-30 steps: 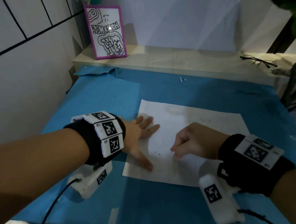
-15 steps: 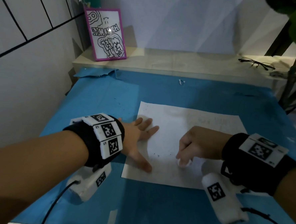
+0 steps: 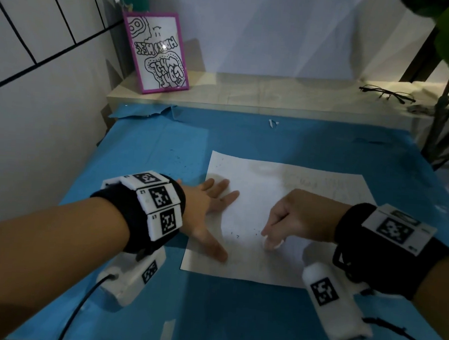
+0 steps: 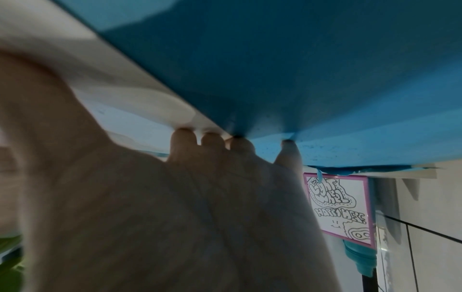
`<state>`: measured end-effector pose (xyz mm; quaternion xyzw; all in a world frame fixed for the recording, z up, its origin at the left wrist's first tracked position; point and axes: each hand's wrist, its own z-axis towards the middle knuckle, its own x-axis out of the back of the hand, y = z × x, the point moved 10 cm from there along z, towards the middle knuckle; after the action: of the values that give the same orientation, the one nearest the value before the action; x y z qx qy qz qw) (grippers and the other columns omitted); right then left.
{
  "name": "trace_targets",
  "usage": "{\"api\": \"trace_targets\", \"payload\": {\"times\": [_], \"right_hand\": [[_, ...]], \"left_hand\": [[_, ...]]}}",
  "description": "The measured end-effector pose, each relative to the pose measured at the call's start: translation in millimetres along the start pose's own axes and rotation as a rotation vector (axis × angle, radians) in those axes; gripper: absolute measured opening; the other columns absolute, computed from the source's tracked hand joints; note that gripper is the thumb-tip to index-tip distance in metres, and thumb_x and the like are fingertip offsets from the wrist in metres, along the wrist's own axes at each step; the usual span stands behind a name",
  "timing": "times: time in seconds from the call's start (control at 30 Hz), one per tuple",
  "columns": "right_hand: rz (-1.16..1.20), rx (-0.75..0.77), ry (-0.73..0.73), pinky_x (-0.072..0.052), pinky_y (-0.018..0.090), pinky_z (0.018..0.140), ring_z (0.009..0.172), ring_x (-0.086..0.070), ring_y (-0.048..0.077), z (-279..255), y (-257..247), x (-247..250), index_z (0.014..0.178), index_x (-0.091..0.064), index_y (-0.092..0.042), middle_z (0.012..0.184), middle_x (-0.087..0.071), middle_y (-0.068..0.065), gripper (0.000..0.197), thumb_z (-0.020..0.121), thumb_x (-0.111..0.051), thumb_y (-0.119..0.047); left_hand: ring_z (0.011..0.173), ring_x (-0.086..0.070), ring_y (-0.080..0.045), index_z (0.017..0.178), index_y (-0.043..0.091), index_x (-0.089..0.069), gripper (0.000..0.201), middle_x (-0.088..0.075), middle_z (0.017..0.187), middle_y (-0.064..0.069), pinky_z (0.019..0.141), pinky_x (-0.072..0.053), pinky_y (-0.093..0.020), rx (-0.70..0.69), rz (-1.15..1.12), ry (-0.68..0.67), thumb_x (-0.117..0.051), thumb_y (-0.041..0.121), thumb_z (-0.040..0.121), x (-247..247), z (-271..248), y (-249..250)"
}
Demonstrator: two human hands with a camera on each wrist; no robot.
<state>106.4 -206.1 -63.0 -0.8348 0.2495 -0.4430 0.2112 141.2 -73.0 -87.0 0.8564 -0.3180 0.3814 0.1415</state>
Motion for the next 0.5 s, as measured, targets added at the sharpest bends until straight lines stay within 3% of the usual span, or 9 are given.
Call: {"api": "trace_targets", "payload": {"times": [0.13, 0.23, 0.37, 0.43, 0.5], "right_hand": [[0.124, -0.008, 0.147, -0.038, 0.009, 0.062, 0.071, -0.061, -0.005, 2, 6, 17, 0.082, -0.076, -0.019, 0.069, -0.07, -0.015, 0.01, 0.072, -0.076, -0.02], [0.218, 0.021, 0.275, -0.038, 0.011, 0.061, 0.07, -0.061, -0.002, -1, 13, 19, 0.086, -0.074, -0.017, 0.071, -0.067, -0.016, 0.011, 0.075, -0.075, -0.02], [0.75, 0.001, 0.541, -0.039, 0.02, 0.055, 0.056, -0.047, 0.005, -18, 47, 22, 0.095, -0.069, -0.021, 0.076, -0.065, -0.006, 0.013, 0.082, -0.068, -0.023], [0.97, -0.035, 0.578, -0.037, 0.018, 0.044, 0.051, -0.042, 0.008, -20, 62, 11, 0.097, -0.069, -0.013, 0.071, -0.062, -0.002, 0.013, 0.085, -0.065, -0.02], [1.114, -0.03, 0.602, -0.034, 0.017, 0.038, 0.049, -0.04, 0.009, -21, 71, 6, 0.1, -0.066, -0.005, 0.069, -0.059, 0.001, 0.017, 0.087, -0.063, -0.014]], "left_hand": [[0.143, 0.023, -0.014, 0.144, 0.039, 0.025, 0.119, 0.032, 0.152, 0.012, 0.113, 0.003, -0.061, 0.005, 0.002, 0.0, -0.055, 0.081, 0.066, 1, 0, 1], [0.143, 0.023, -0.014, 0.145, 0.039, 0.024, 0.12, 0.031, 0.153, 0.012, 0.113, 0.003, -0.061, 0.012, -0.009, -0.014, -0.057, 0.079, 0.067, 2, -3, 3], [0.143, 0.023, -0.014, 0.15, 0.025, 0.018, 0.115, 0.029, 0.154, 0.006, 0.115, 0.008, -0.048, 0.016, 0.056, 0.021, -0.054, 0.075, 0.075, 7, -10, 13], [0.142, 0.026, -0.013, 0.151, 0.019, 0.016, 0.103, 0.032, 0.153, 0.004, 0.114, 0.01, -0.045, -0.063, 0.141, 0.091, -0.047, 0.067, 0.085, 11, -19, 41], [0.141, 0.026, -0.013, 0.15, 0.022, 0.018, 0.087, 0.034, 0.151, 0.005, 0.114, 0.01, -0.048, -0.198, 0.189, 0.095, -0.037, 0.059, 0.094, 4, -28, 83]]}}
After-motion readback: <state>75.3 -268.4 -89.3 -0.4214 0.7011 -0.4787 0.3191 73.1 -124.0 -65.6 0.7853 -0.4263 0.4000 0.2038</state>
